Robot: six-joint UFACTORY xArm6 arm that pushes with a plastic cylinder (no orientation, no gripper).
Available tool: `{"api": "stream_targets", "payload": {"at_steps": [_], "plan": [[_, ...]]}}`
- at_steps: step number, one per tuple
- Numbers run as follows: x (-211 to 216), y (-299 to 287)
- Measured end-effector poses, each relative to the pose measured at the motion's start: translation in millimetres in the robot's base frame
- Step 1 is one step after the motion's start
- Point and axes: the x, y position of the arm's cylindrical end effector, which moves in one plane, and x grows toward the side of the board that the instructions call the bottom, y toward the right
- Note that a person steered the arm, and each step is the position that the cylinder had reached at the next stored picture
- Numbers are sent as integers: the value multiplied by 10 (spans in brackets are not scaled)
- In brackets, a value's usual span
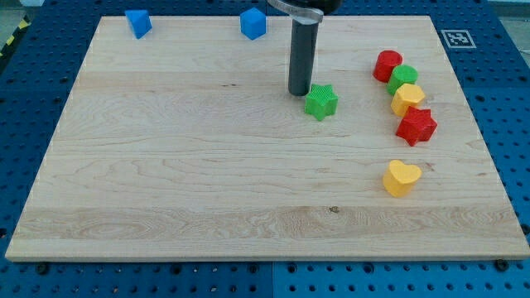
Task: Move the green star bottom of the red star
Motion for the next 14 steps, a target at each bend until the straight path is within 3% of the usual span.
{"api": "stream_targets", "payload": {"at_steps": [3, 5, 9, 14], "plan": [[481, 158], [110, 70], [401, 629], [1135, 1170]]}}
